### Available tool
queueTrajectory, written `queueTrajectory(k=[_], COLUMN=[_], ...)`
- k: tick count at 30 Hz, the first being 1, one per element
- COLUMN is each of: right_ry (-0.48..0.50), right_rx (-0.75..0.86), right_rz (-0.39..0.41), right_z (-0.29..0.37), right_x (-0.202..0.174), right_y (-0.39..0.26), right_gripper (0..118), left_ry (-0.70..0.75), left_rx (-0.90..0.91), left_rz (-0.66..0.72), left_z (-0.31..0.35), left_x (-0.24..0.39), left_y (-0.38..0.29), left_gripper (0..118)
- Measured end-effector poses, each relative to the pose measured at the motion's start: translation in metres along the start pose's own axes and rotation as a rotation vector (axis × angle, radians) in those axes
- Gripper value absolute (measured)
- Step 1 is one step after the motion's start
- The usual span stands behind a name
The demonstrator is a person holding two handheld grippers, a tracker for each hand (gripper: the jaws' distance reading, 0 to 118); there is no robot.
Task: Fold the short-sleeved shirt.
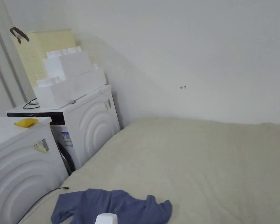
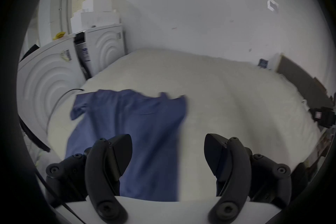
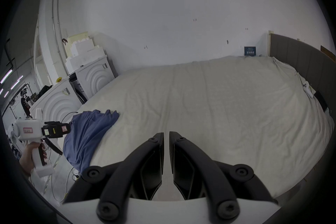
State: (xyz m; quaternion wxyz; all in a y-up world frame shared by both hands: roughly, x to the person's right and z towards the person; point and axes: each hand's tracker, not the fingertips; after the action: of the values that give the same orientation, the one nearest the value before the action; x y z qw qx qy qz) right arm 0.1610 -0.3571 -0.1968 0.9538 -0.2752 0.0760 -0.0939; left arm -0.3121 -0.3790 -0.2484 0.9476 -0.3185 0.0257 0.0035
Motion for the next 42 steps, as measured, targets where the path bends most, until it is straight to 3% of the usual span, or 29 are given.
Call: queueTrajectory(k=[3,7,14,18,20,22,24,28,30,35,38,42], right_ry=[0.001,-0.039,-0.06,-0.106,-0.118,-0.123,-0.133,-0.137,-0.124,-0.108,-0.104,-0.09], right_rx=[-0.06,-0.128,-0.216,-0.26,-0.274,-0.29,-0.309,-0.336,-0.351,-0.351,-0.352,-0.311], right_rz=[-0.031,-0.037,-0.112,-0.052,-0.037,-0.038,-0.041,-0.062,-0.08,-0.068,-0.06,-0.082], right_z=[-0.01,-0.027,-0.051,-0.059,-0.06,-0.06,-0.062,-0.064,-0.066,-0.064,-0.062,-0.049], right_x=[0.0,-0.002,-0.006,-0.006,-0.004,-0.001,0.002,0.006,0.006,0.004,0.006,0.013], right_y=[-0.009,-0.021,-0.027,-0.034,-0.038,-0.042,-0.048,-0.058,-0.062,-0.065,-0.064,-0.06], right_gripper=[7,7,7,7,7,7,7,7,7,7,7,7], left_ry=[0.064,0.08,-0.01,-0.032,-0.039,-0.038,-0.028,-0.072,-0.044,-0.048,-0.053,-0.014], left_rx=[-0.061,-0.166,-0.244,-0.294,-0.273,-0.276,-0.275,-0.204,-0.22,-0.208,-0.21,-0.124], left_rz=[0.033,-0.02,-0.04,-0.09,-0.069,-0.052,-0.053,-0.103,-0.099,0.108,0.18,0.162], left_z=[-0.038,-0.089,-0.184,-0.224,-0.23,-0.228,-0.224,-0.207,-0.208,-0.206,-0.206,-0.178], left_x=[-0.05,-0.082,-0.096,-0.095,-0.101,-0.102,-0.095,-0.083,-0.081,-0.098,-0.106,-0.106], left_y=[0.006,0.017,0.007,-0.007,-0.009,-0.008,-0.009,-0.008,-0.01,-0.007,-0.005,0.008], left_gripper=[95,106,104,104,113,112,101,29,26,20,9,3])
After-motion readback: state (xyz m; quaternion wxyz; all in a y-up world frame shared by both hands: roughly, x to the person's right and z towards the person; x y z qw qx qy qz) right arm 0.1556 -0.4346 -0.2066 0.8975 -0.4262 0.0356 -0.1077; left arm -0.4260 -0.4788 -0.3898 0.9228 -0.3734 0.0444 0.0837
